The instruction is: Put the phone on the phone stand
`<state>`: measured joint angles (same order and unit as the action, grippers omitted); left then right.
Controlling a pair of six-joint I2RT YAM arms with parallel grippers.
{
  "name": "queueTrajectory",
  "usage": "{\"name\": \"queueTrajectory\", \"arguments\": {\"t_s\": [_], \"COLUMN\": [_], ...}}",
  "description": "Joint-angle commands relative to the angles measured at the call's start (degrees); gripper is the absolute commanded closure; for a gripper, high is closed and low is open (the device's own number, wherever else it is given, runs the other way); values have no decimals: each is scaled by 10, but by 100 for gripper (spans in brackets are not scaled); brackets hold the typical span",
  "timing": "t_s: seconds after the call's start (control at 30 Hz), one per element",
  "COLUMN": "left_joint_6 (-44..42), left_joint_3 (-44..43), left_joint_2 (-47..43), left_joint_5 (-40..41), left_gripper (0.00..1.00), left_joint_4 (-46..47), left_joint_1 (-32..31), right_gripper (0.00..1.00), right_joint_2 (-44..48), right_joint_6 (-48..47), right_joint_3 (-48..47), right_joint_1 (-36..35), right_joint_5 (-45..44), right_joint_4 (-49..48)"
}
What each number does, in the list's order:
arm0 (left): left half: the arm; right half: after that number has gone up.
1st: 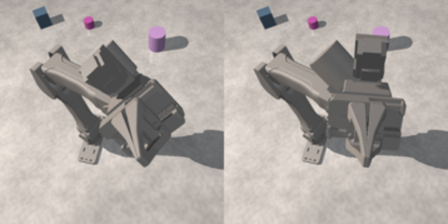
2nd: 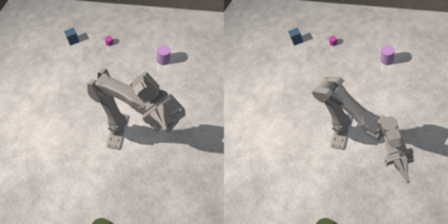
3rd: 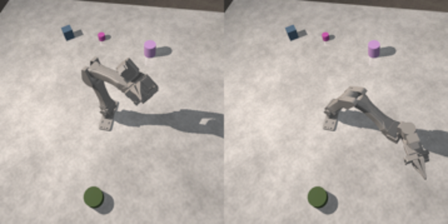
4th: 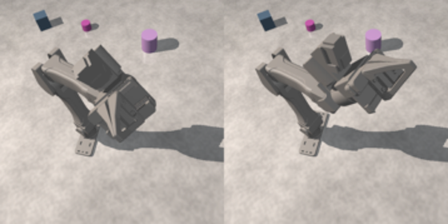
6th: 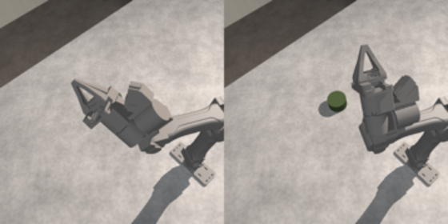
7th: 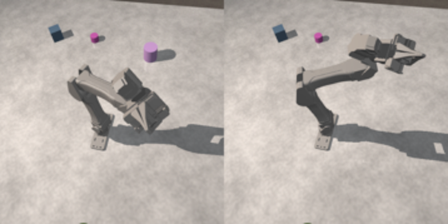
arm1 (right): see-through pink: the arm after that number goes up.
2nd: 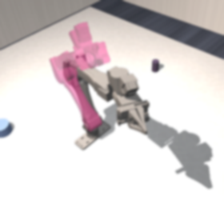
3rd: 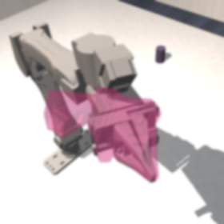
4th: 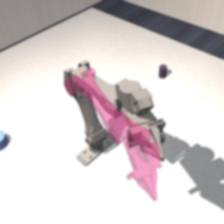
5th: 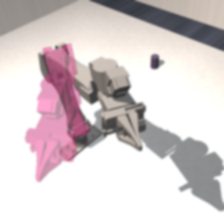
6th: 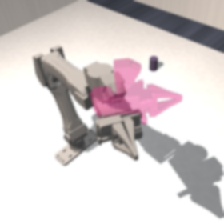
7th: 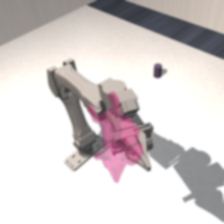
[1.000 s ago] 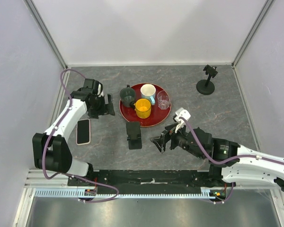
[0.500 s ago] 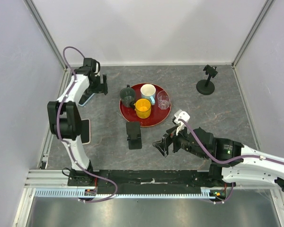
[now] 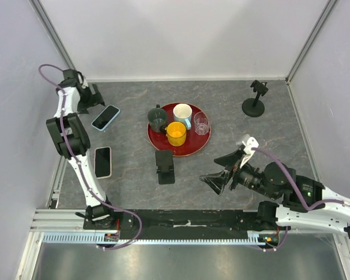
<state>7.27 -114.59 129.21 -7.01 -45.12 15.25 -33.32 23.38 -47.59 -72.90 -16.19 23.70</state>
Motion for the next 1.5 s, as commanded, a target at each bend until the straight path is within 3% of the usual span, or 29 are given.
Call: {"name": "queueTrajectory", "arguments": {"t_s": [0.0, 0.37, 0.57, 0.73, 0.9, 1.03, 1.27, 1.47], "left_joint_6": [55, 116, 111, 69, 64, 41, 7, -29], "left_joint_3": [-76, -120, -89, 0, 115, 138, 104, 39], "left_joint_2": [58, 118, 112, 68, -1, -32, 9, 50], "left_joint_5": [-131, -163, -168, -173, -133, -58, 64, 105], "left_gripper": [2, 7, 9, 9, 9, 8, 6, 4], "left_joint_4": [7, -3, -30, -24, 21, 26, -25, -79], "left_joint_1": [38, 49, 48, 37, 21, -17, -55, -77], "right_gripper": [2, 2, 2, 2, 2, 2, 2, 2], "right_joint_2": [13, -20, -11, 11, 24, 29, 52, 69], "right_joint_6": [0, -5, -1, 4, 6, 9, 12, 10], "right_joint_3": [-10, -15, -22, -11, 0, 2, 8, 6], "right_joint_1": [-1, 0, 0, -1, 0, -1, 0, -1], "right_joint_5": [15, 14, 32, 31, 32, 41, 35, 14], "right_joint_4": [-23, -37, -43, -43, -47, -49, -35, -19]}}
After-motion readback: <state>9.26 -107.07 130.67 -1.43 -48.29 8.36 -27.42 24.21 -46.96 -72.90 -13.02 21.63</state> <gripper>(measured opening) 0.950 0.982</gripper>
